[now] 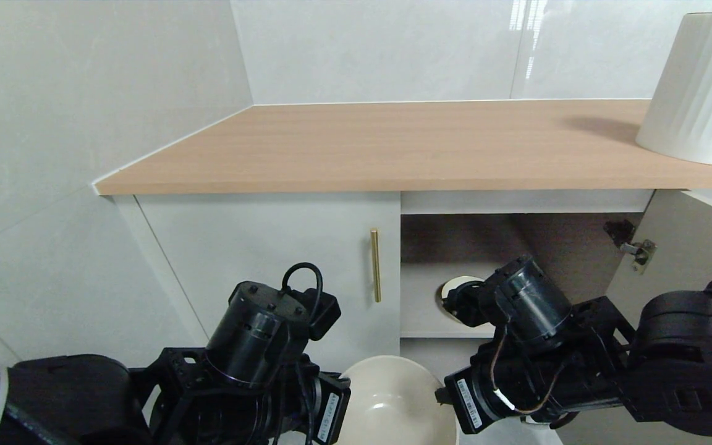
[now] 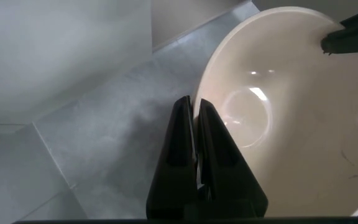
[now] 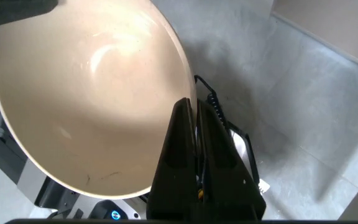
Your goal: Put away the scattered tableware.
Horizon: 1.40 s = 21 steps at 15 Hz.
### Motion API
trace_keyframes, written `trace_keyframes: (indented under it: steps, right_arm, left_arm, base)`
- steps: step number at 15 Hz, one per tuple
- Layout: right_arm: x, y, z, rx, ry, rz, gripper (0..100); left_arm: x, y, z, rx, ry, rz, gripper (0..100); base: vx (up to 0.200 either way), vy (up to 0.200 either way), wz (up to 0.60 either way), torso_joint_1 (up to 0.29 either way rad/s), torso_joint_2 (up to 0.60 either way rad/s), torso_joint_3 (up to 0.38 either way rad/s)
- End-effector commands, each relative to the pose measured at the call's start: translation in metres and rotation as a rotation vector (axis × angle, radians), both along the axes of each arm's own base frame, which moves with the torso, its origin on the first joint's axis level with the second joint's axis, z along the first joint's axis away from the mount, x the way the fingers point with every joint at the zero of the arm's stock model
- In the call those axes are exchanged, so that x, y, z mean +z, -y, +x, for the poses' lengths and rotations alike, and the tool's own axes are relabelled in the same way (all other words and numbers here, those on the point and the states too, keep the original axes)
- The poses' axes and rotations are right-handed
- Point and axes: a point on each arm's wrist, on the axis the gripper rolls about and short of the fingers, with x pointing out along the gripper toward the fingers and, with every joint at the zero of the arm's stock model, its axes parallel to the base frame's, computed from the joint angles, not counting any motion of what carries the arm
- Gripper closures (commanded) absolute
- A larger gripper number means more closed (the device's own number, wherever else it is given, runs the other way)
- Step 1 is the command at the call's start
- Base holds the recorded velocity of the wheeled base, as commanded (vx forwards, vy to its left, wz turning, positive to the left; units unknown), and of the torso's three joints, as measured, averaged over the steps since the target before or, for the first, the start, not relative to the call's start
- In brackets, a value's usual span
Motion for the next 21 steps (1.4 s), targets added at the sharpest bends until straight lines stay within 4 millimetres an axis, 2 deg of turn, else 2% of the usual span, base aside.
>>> trace_keyframes:
  steps: [1, 7, 8, 13, 15, 19, 20, 21]
  right_arm:
    - [-0.001, -0.001, -0.001, 0.003, -0.003, -0.004, 100]
    - [-0.001, -0.001, -0.001, 0.004, -0.002, -0.005, 100]
    - [-0.001, 0.0, -0.001, 0.004, -0.003, -0.006, 100]
    - [-0.002, 0.0, 0.0, -0.009, 0.005, -0.02, 100]
    - [-0.011, -0.002, 0.005, -0.032, 0.001, -0.048, 100]
    - [-0.019, 0.016, 0.041, -0.166, 0.03, -0.033, 100]
    - [-0.024, 0.025, 0.062, -0.247, 0.033, -0.038, 100]
    - [-0.03, 0.029, 0.072, -0.299, 0.033, -0.054, 100]
  left_arm:
    - [-0.001, 0.0, 0.0, 0.001, -0.003, 0.006, 100]
    - [-0.001, 0.0, 0.0, 0.002, -0.003, 0.005, 100]
    - [-0.001, 0.0, 0.0, 0.003, -0.003, 0.006, 0]
    - [0.001, 0.0, 0.001, 0.029, 0.028, 0.009, 0]
    - [0.001, 0.002, 0.004, 0.039, 0.059, -0.013, 0]
    - [0.0, 0.002, 0.004, 0.047, 0.061, -0.015, 0]
    - [0.001, 0.003, 0.005, 0.062, 0.057, -0.037, 0]
    - [0.002, 0.003, 0.005, 0.064, 0.061, -0.044, 0]
  base:
    - [0.0, 0.0, 0.0, 0.0, 0.0, 0.0]
    - [0.0, 0.0, 0.0, 0.0, 0.0, 0.0]
    - [0.0, 0.0, 0.0, 0.0, 0.0, 0.0]
    - [0.0, 0.0, 0.0, 0.0, 0.0, 0.0]
    - [0.0, 0.0, 0.0, 0.0, 0.0, 0.0]
    - [0.0, 0.0, 0.0, 0.0, 0.0, 0.0]
    - [0.0, 0.0, 0.0, 0.0, 0.0, 0.0]
    - [0.0, 0.0, 0.0, 0.0, 0.0, 0.0]
